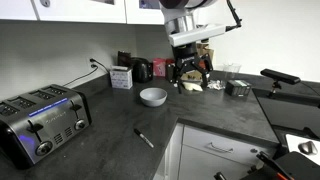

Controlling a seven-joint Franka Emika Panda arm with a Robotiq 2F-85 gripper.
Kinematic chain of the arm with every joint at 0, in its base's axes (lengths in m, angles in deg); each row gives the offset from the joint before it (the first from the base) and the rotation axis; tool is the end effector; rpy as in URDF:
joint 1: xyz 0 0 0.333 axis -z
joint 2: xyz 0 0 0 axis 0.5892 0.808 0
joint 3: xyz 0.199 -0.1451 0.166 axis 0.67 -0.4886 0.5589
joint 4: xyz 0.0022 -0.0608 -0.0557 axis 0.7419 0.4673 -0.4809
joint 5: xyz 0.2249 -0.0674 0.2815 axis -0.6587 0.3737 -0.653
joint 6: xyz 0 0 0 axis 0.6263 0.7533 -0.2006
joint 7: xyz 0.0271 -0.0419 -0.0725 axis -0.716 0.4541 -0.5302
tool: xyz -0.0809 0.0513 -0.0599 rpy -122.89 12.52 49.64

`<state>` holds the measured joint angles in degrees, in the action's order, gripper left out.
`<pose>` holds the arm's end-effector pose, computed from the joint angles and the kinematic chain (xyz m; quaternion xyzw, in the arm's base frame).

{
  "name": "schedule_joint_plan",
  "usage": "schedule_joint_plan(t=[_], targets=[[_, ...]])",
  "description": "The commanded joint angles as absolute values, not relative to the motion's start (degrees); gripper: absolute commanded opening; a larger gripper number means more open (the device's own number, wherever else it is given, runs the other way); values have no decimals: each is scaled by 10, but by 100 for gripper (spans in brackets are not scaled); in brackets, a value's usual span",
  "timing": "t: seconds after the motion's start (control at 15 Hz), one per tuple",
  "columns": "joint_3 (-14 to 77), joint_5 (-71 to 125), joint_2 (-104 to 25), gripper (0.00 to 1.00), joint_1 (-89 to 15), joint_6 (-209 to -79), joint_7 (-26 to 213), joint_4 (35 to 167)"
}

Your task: Pick up the pen from the countertop and put it in the white bowl.

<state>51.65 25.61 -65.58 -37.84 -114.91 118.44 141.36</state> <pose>0.4063 0.1295 0.3759 0.9823 -0.0997 -0.1274 0.0941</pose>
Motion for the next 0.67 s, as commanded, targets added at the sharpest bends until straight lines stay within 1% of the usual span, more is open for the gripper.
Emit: schedule_joint_plan(t=[0.0,0.33,0.6], targets=[[498,259,-655,100,-398,-1148,1187,1413],[498,259,-655,100,-398,-1148,1187,1413],[486,248,-634,100,-418,-1241,1081,1421]])
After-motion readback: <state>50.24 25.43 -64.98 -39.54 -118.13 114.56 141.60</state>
